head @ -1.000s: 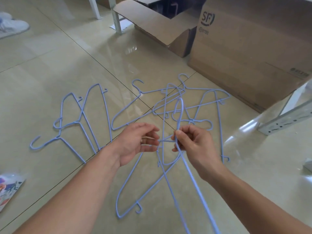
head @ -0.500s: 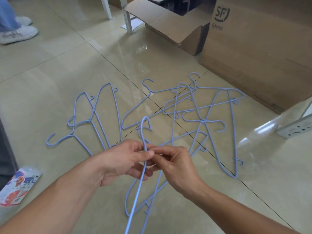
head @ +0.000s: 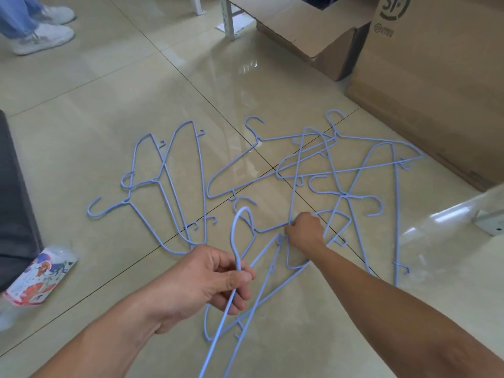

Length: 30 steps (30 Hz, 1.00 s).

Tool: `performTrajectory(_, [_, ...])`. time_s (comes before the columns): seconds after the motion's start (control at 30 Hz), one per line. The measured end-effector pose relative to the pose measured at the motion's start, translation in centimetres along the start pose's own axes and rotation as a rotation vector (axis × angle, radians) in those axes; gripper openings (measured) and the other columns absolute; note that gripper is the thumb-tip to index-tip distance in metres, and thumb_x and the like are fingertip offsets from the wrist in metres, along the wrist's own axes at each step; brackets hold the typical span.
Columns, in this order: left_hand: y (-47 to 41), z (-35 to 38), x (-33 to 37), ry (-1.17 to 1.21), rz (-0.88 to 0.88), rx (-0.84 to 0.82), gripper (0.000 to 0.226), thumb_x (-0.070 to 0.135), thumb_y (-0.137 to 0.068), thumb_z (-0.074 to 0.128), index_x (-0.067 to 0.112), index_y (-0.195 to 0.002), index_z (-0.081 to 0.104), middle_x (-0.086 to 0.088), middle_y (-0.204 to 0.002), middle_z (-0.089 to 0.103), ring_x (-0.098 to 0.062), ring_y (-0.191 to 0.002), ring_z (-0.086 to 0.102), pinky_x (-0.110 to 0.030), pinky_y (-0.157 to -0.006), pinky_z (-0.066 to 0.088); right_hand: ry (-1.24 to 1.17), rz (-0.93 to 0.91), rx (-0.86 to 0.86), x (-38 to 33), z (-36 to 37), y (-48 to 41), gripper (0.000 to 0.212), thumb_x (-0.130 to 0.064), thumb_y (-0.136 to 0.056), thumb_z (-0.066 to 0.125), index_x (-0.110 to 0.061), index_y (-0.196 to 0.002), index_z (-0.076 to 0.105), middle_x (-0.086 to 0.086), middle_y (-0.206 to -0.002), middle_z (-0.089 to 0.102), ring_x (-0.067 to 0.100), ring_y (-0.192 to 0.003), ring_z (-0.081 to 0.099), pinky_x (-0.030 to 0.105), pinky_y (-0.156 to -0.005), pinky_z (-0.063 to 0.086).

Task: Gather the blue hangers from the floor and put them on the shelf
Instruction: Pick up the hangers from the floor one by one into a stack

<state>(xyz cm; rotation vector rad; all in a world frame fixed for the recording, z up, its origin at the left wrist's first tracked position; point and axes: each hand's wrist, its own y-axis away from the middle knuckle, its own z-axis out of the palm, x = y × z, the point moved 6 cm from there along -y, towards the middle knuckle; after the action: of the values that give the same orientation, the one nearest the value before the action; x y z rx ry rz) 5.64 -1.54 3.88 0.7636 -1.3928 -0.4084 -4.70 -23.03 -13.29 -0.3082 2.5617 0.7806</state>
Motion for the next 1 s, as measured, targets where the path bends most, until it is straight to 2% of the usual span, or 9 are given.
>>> performTrajectory(0.1, [0.2,0.1,0.2,-0.025,-0.001,-0.002,0.013,0.007,-0.088,0.065,-0.004,-0.091,0.071,-0.015,-0.071,0.069,-0.025,-0.063,0.066,-0.031,-0.059,0.058,-0.045,-0.057,-0.009,-1.0,-0.4,-0.3,0.028,-0.023,-0.080,0.059,-0.001,-0.066,0.071,0.015,-0.065,0.073,0.032,-0.074,0.069,0.037,-0.069,0.057])
performTrajectory(0.2, [0.3,-0.2,0.7,-0.062,-0.002,0.002,0.015,0.010,-0.086,0.067,-0.004,-0.089,0.071,-0.015,-0.071,0.069,-0.025,-0.063,0.067,-0.033,-0.061,0.058,-0.084,-0.053,0.054,-1.1,-2.4,-1.2,0.031,-0.021,-0.081,0.061,0.000,-0.061,0.072,0.016,-0.061,0.072,0.030,-0.071,0.069,0.037,-0.068,0.057])
performTrajectory(0.4, [0.9,-2.7,3.5,-0.143,0.044,0.077,0.018,0.016,-0.085,0.067,-0.002,-0.087,0.072,-0.012,-0.068,0.070,-0.024,-0.061,0.068,-0.030,-0.056,0.058,0.056,0.031,0.075,1.7,-4.1,-2.6,0.026,-0.024,-0.083,0.066,-0.001,-0.095,0.070,0.021,-0.097,0.073,0.036,-0.101,0.065,0.035,-0.080,0.052])
performTrajectory(0.53, [0.8,-5.0,5.2,-0.120,0.112,0.171,0.019,0.018,-0.087,0.064,0.001,-0.089,0.072,-0.012,-0.076,0.073,-0.025,-0.061,0.069,-0.030,-0.055,0.059,0.194,-0.009,0.093,2.5,-4.1,-1.4,0.023,-0.025,-0.084,0.063,-0.005,-0.094,0.068,0.019,-0.096,0.073,0.038,-0.099,0.067,0.038,-0.080,0.053])
performTrajectory(0.63, [0.4,-6.3,5.9,-0.090,0.178,0.250,0.018,0.014,-0.088,0.063,0.000,-0.093,0.071,-0.016,-0.080,0.073,-0.023,-0.063,0.069,-0.032,-0.059,0.061,0.187,-0.132,0.118,0.1,-3.5,-0.3,0.018,-0.023,-0.086,0.059,-0.009,-0.091,0.069,0.016,-0.092,0.073,0.037,-0.091,0.067,0.038,-0.076,0.054])
performTrajectory(0.7, [0.1,-7.0,6.2,-0.068,0.207,0.283,0.015,0.009,-0.088,0.063,0.000,-0.097,0.070,-0.017,-0.079,0.073,-0.022,-0.064,0.069,-0.033,-0.061,0.062,0.153,-0.254,0.058,-2.4,-1.8,0.6,0.016,-0.023,-0.086,0.060,-0.009,-0.088,0.069,0.015,-0.090,0.072,0.036,-0.088,0.066,0.038,-0.074,0.054])
performTrajectory(0.8, [-0.1,-7.9,6.4,-0.045,0.231,0.318,0.014,0.003,-0.088,0.063,0.002,-0.099,0.070,-0.014,-0.077,0.074,-0.022,-0.064,0.070,-0.035,-0.064,0.062,0.200,-0.369,-0.045,-5.5,2.0,1.7,0.019,-0.027,-0.088,0.062,-0.009,-0.092,0.068,0.015,-0.098,0.069,0.037,-0.094,0.064,0.037,-0.076,0.049])
performTrajectory(0.9, [-0.1,-8.8,6.4,-0.025,0.246,0.353,0.014,0.003,-0.088,0.064,0.004,-0.100,0.071,-0.013,-0.079,0.075,-0.023,-0.067,0.071,-0.037,-0.067,0.061,0.268,-0.386,-0.063,-7.2,4.8,2.2,0.027,-0.032,-0.092,0.062,-0.007,-0.101,0.063,0.014,-0.108,0.060,0.038,-0.098,0.063,0.039,-0.080,0.048])
performTrajectory(1.0, [0.1,-9.8,6.3,0.004,0.263,0.386,0.013,0.004,-0.087,0.065,0.004,-0.098,0.072,-0.014,-0.078,0.074,-0.025,-0.067,0.070,-0.036,-0.066,0.062,0.336,-0.388,-0.027,-8.2,6.0,2.3,0.016,-0.018,-0.094,0.057,-0.006,-0.105,0.060,0.014,-0.114,0.059,0.037,-0.100,0.063,0.039,-0.081,0.048])
